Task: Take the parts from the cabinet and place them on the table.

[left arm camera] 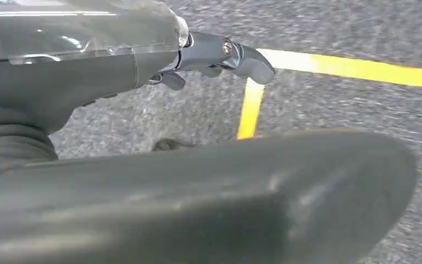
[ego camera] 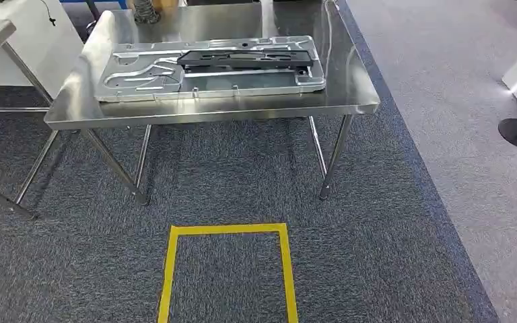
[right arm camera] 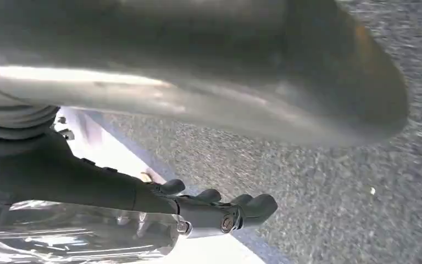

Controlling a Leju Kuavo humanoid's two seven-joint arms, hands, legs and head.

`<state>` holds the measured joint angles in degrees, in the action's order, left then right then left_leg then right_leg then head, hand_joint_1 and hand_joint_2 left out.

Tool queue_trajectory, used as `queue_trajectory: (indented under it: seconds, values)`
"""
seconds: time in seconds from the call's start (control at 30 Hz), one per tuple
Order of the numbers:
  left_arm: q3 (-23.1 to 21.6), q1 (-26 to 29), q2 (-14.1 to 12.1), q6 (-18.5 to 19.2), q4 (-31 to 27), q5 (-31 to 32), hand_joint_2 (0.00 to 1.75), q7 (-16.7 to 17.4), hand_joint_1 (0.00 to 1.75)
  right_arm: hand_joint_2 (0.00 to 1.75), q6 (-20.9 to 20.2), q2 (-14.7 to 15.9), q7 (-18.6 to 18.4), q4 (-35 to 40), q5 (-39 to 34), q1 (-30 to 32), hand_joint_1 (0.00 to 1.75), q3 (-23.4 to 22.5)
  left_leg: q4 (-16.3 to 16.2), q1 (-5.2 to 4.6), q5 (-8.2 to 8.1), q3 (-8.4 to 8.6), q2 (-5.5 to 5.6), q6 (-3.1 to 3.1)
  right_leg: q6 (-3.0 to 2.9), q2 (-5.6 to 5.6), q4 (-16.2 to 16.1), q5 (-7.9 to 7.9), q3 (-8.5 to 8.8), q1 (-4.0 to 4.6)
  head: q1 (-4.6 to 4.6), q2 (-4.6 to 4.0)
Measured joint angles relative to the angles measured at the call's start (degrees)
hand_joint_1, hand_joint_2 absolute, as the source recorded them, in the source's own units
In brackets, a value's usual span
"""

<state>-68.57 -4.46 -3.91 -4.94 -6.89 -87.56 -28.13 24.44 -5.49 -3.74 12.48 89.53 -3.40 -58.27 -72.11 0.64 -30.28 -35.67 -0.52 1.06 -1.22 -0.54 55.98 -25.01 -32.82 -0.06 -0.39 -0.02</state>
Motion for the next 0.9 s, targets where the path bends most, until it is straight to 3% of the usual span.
queue_trajectory:
  seconds: [0.03,0.07,0.1,0.13,0.2,0.23,0.27,0.3,0.37,0.4,0.43,0.47,0.5,0.53,0.57,0.6,0.63,0.7,0.77,0.83,0.9]
  values:
    - [0.0,-0.1,0.0,0.0,0.0,0.0,0.0,0.0,0.0,0.0,0.0,0.0,0.2,0.0,0.0,0.0,0.0,0.0,5.0,-0.02,1.42,3.81,0.01,-0.36,0.13,0.03,0.2,0.58,-0.88,0.07,0.0,0.0]
    - [0.0,-0.2,0.0,0.0,0.0,0.0,0.0,0.0,0.0,0.0,0.0,0.0,0.4,0.0,0.0,-0.2,0.0,0.1,10.9,-0.09,1.06,8.36,0.06,-0.84,0.3,0.04,0.4,1.11,-1.3,0.04,0.0,0.0]
    - [0.0,-0.5,0.0,0.0,0.0,0.0,0.0,0.0,0.0,0.0,0.0,0.0,0.5,0.0,0.0,0.0,0.0,0.2,16.1,-0.47,-0.61,12.23,0.08,-1.17,0.7,0.09,0.6,1.44,-1.64,0.37,0.02,0.0]
    - [0.0,-0.6,-0.1,0.0,0.0,-0.1,0.0,0.0,0.0,0.0,0.0,0.0,0.8,0.0,0.0,0.0,0.0,0.2,18.6,-0.56,-1.4,12.99,0.11,-1.37,1.03,-0.09,0.6,2.0,-1.81,0.34,0.0,0.0]
    - [-0.2,-0.6,0.0,0.0,0.0,-0.1,0.0,0.0,0.0,0.0,-0.5,0.0,1.0,0.0,-0.2,0.0,0.0,0.2,18.1,-1.04,-0.66,11.98,0.09,-1.98,1.73,-0.19,0.2,3.25,-2.06,-0.05,0.0,0.0]
    - [-0.2,-0.4,0.0,0.0,0.0,-0.1,0.0,0.0,0.0,0.0,-0.8,0.0,1.0,0.0,-0.4,0.1,0.0,0.2,18.5,-0.82,0.2,11.53,0.06,-2.5,2.26,-0.12,0.1,3.79,-2.28,0.17,0.02,0.0]
    - [-0.2,-0.5,0.0,0.0,0.0,-0.1,0.0,0.0,0.0,0.0,-0.9,0.0,1.0,0.0,-0.7,0.1,0.0,0.2,18.6,-0.64,0.99,10.92,-0.33,-2.88,2.46,0.17,1.1,1.95,-2.77,-0.27,0.02,0.0]
    - [-0.2,-0.5,0.0,0.0,0.0,-0.1,0.0,0.0,0.0,0.0,-0.9,0.0,1.0,0.0,-0.8,0.2,0.0,0.2,18.6,-0.65,1.56,10.12,-0.32,-3.56,2.65,0.24,3.3,-1.5,-3.57,-0.28,0.02,0.0]
    - [-0.2,-0.5,-0.1,0.0,0.0,-0.1,0.0,0.0,0.0,0.0,-1.0,-0.1,1.0,-0.2,-1.0,0.3,0.0,0.2,18.5,-0.81,2.95,8.34,-0.3,-3.77,3.08,0.29,11.8,-8.5,-5.89,-0.4,0.02,0.0]
    - [-0.2,-0.4,-0.1,0.0,0.0,-0.1,0.0,0.0,0.0,0.0,-1.0,-0.1,1.0,-0.3,-1.0,0.3,0.0,0.2,18.3,-0.92,3.69,7.25,-0.33,-3.74,3.23,0.29,16.4,-10.33,-6.88,-0.41,0.02,0.0]
    - [-0.2,-0.4,-0.1,0.0,0.0,-0.1,0.0,0.0,0.0,0.0,-1.0,0.0,1.0,-0.3,-1.1,0.3,0.0,0.2,18.0,-0.97,4.27,6.2,-0.33,-3.63,3.3,0.3,18.7,-10.0,-6.94,-0.41,0.02,0.0]
    - [-0.2,-0.4,-0.1,0.0,0.0,-0.1,0.0,0.0,0.0,0.0,-1.0,0.0,1.0,-0.3,-1.1,0.3,0.0,0.2,17.5,-0.97,4.77,5.05,-0.34,-3.52,3.32,0.29,18.6,-8.09,-5.81,-0.41,0.02,0.0]
    - [-0.2,-0.4,-0.1,0.0,0.0,0.0,0.0,0.0,0.0,0.0,-1.1,0.0,1.0,-0.3,-1.4,0.3,0.0,0.2,17.0,-0.95,5.19,3.94,-0.33,-3.43,3.28,0.29,16.2,-5.86,-3.64,-0.41,0.02,0.0]
    - [-0.3,-0.4,-0.1,0.0,0.0,0.1,0.0,0.2,0.0,0.0,-1.4,0.0,1.0,-0.3,-1.7,0.3,0.0,0.1,16.4,-0.92,5.55,2.91,-0.31,-3.28,3.15,0.29,11.6,-3.95,-0.21,-0.42,0.02,0.0]
    - [-0.3,-0.4,-0.1,0.0,0.0,0.3,0.0,0.6,0.0,0.0,-1.9,0.0,1.0,-0.3,-2.1,0.2,0.0,0.1,16.0,-0.92,5.63,2.18,-0.22,-3.16,2.92,0.29,6.3,-3.41,3.58,-0.42,0.02,0.0]
    - [-0.6,-0.4,-0.1,0.2,0.0,0.7,0.0,1.3,0.0,0.0,-2.8,0.0,0.9,-0.3,-2.7,0.0,0.0,0.0,15.6,-1.04,5.89,1.54,-0.23,-2.82,2.43,0.29,1.1,-5.67,6.9,-0.3,0.02,0.0]
    - [-0.9,-0.4,-0.1,0.2,0.0,0.8,0.0,2.1,0.0,0.0,-3.7,0.0,0.9,-0.3,-3.2,0.0,0.0,-0.1,15.3,-1.16,6.14,1.33,-0.26,-2.53,2.01,0.31,-1.7,-6.45,8.17,-0.05,0.0,0.0]
    - [-1.3,-0.6,-0.2,0.0,0.0,0.8,0.0,4.2,0.0,0.0,-6.0,0.0,-0.2,-0.3,-4.9,0.0,0.0,-0.9,15.4,-0.98,6.92,1.24,-0.3,-1.87,1.41,0.31,-1.3,-6.11,7.6,0.28,0.0,0.0]
    - [-1.5,-0.5,-0.3,-0.2,0.0,0.6,0.0,5.8,0.0,0.0,-7.6,0.1,-1.4,-0.4,-6.0,-0.1,0.0,-1.7,15.0,-0.95,6.72,0.96,-0.09,-1.29,0.45,0.03,-1.9,-5.08,7.41,-0.46,0.02,0.0]
    - [-1.7,-0.5,-0.3,-0.2,0.0,0.6,0.0,6.6,0.0,0.0,-8.6,0.2,-1.7,-0.4,-6.5,-0.1,0.0,-2.3,9.8,-0.71,1.92,-1.0,0.06,-0.59,-0.18,-0.1,-1.9,-4.45,6.67,-0.44,0.02,0.0]
    - [-1.7,-0.5,-0.3,-0.4,0.0,0.6,0.0,7.0,0.0,0.0,-9.0,0.3,-2.2,-0.4,-6.8,0.0,0.0,-2.7,-0.3,-0.34,-3.19,-4.58,0.05,-0.04,-0.22,-0.16,-1.7,-3.86,5.79,-0.33,0.02,0.0]
